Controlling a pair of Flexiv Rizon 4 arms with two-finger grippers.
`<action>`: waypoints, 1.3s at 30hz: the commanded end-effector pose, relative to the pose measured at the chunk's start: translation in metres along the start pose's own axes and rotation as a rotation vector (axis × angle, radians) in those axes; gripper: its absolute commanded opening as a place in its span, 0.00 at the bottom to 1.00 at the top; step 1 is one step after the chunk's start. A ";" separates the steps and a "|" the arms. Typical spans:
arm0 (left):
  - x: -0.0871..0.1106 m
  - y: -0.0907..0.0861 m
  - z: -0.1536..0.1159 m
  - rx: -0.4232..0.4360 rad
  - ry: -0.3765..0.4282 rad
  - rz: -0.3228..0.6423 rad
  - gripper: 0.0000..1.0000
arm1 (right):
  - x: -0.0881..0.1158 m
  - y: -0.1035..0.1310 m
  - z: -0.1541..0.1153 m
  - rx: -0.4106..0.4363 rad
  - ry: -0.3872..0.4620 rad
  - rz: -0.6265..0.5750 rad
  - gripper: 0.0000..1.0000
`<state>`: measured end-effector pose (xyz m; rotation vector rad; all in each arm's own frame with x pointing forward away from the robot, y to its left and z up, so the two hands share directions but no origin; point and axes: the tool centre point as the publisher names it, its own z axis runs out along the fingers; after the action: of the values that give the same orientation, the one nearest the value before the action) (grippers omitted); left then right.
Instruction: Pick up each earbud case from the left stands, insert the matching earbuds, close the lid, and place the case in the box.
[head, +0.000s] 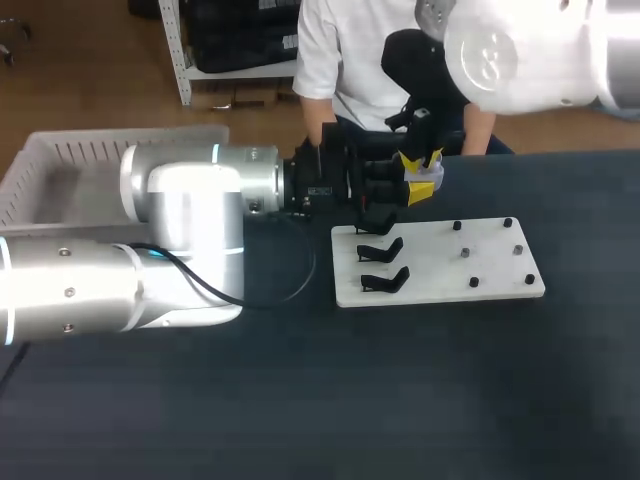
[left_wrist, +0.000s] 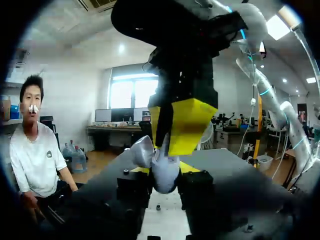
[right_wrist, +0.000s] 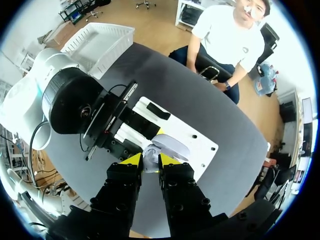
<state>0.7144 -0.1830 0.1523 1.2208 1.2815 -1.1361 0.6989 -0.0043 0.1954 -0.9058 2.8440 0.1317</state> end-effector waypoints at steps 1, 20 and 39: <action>-0.001 0.000 0.000 -0.001 -0.005 0.003 0.00 | -0.004 -0.001 0.003 0.001 0.009 -0.001 0.00; -0.001 0.000 0.000 -0.001 -0.005 0.003 0.00 | -0.004 0.000 0.002 0.002 0.008 0.001 0.35; -0.001 0.000 0.000 -0.001 -0.005 0.003 0.00 | -0.004 -0.004 -0.001 0.017 0.010 0.009 0.38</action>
<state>0.7149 -0.1842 0.1526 1.2212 1.2800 -1.1364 0.7021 -0.0036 0.1973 -0.8958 2.8510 0.1067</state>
